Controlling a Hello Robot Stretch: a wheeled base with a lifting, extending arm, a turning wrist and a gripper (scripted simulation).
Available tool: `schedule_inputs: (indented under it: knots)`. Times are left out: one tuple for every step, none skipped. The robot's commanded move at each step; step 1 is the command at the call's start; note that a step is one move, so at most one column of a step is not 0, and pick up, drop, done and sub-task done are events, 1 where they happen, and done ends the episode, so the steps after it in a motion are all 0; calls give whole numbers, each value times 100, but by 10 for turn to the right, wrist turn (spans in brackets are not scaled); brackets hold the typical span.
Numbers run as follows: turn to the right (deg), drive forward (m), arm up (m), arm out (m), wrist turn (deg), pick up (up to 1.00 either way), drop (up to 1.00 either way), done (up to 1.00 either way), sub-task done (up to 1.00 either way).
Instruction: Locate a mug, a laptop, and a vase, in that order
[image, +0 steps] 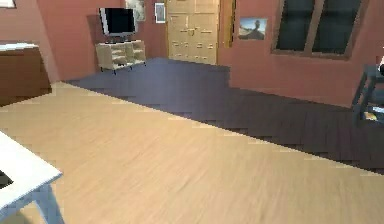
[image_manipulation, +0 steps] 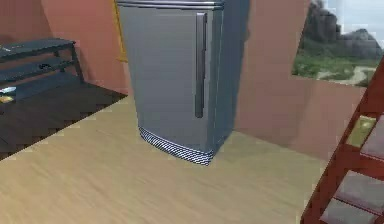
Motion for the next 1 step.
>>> schedule_inputs:
  knots:
    - [0, 100, 0, 0, 0, 0, 0, 0, 0]
